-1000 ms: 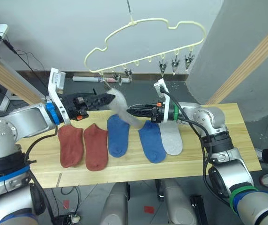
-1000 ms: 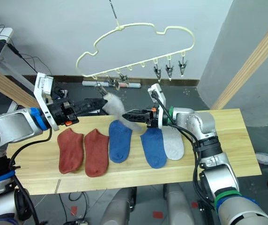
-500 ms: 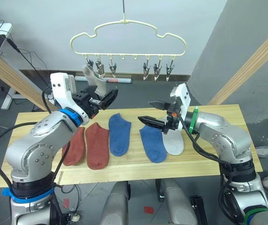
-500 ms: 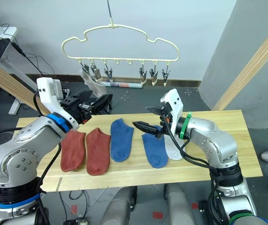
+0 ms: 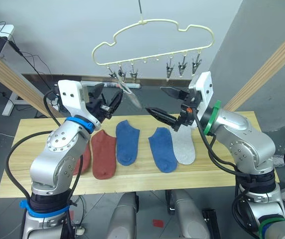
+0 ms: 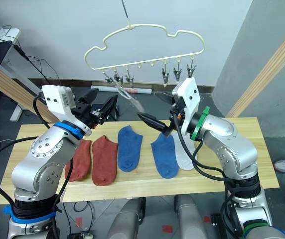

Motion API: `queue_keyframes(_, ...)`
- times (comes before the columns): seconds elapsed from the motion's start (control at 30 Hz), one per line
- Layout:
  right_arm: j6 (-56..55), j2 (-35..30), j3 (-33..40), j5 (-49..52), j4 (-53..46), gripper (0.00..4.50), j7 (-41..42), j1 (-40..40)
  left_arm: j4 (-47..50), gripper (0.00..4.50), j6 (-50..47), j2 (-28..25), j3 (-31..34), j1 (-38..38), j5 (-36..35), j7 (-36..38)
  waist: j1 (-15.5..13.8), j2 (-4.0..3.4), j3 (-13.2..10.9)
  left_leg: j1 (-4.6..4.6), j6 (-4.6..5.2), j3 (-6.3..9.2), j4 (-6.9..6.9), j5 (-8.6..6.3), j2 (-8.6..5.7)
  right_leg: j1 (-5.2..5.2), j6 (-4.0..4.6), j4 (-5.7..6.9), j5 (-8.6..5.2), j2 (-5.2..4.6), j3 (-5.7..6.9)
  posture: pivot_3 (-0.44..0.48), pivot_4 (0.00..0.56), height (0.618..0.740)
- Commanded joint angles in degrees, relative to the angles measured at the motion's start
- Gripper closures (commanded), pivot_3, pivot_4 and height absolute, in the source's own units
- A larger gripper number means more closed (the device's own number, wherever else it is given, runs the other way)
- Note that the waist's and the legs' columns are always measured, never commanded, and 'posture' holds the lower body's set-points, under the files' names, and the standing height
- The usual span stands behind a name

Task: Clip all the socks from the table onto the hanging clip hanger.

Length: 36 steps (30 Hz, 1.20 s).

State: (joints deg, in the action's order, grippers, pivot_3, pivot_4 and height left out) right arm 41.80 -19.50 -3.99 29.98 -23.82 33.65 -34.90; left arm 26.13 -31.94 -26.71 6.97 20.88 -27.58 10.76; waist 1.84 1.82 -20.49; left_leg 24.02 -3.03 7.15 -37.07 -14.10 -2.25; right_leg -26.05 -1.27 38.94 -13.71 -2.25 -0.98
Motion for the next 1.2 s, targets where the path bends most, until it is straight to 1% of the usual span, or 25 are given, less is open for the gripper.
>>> queue_keyframes(0.03, -1.77, -0.28, 1.09, 0.44, -2.3, 0.0, -0.2, -1.52, 0.41, 1.17, 2.23, 1.28, -0.26, 1.14, 1.73, 0.55, -0.01, 0.0, 0.0, 0.0, 0.0, 0.0, -0.01, 0.0, 0.0, 0.0, 0.0, 0.0, 0.0, 0.0, 0.0, -0.009, 0.366, 0.74)
queue_keyframes(0.2, -4.35, -1.63, 0.33, -0.98, -2.0, 0.0, 1.0, -2.67, -1.55, 1.17, 4.22, 2.24, -1.89, 2.15, 4.96, 1.64, 0.03, 0.0, 0.0, -0.02, 0.02, 0.0, -0.02, 0.0, 0.0, 0.02, 0.0, 0.03, 0.0, 0.01, 0.02, -0.013, 0.367, 0.74)
queue_keyframes(0.47, -5.27, -1.59, 0.02, -1.21, -1.71, 0.0, 0.75, -3.29, -6.12, 1.17, 7.75, 4.48, -1.75, 4.69, 7.82, 2.21, 0.0, 0.0, 0.0, 0.01, 0.02, 0.03, -0.03, 0.0, 0.0, 0.01, 0.0, 0.01, 0.0, 0.01, 0.05, -0.018, 0.367, 0.74)
queue_keyframes(0.57, -5.25, -1.52, 0.08, -1.36, -1.74, 0.0, 0.66, -3.3, -6.56, 1.71, 8.3, 4.9, -1.92, 5.05, 8.4, 2.89, 0.07, 0.0, 0.0, 0.0, 0.02, 0.01, -0.03, 0.0, 0.0, 0.01, 0.0, 0.02, 0.01, 0.0, 0.03, -0.022, 0.363, 0.74)
queue_keyframes(0.6, -5.22, -1.52, 0.09, -1.39, -1.72, 0.0, 0.61, -3.29, -6.67, 1.98, 8.29, 4.96, -1.85, 5.08, 8.55, 2.96, 0.08, 0.0, 0.0, 0.0, 0.02, 0.0, -0.03, 0.0, 0.0, 0.01, 0.0, 0.02, 0.01, 0.0, 0.03, -0.022, 0.363, 0.74)
queue_keyframes(1.0, -5.94, -1.74, -0.52, -1.59, -2.32, 0.0, 1.18, -3.59, -8.74, 1.98, 8.84, 5.9, -1.17, 6.46, 9.47, 3.59, 0.12, 0.0, 0.0, 0.0, 0.01, 0.01, -0.04, 0.0, 0.0, 0.02, 0.0, 0.03, 0.01, 0.01, 0.04, -0.024, 0.362, 0.74)
queue_keyframes(1.2, -8.35, -1.99, -1.65, -2.56, -2.33, 0.0, 2.35, -3.87, -12.11, 1.98, 10.58, 6.82, -1.19, 9.02, 11.17, 2.97, 0.08, 0.0, 0.0, 0.0, 0.01, 0.02, -0.05, 0.0, 0.0, 0.01, 0.0, 0.02, 0.01, 0.01, 0.05, -0.033, 0.363, 0.74)
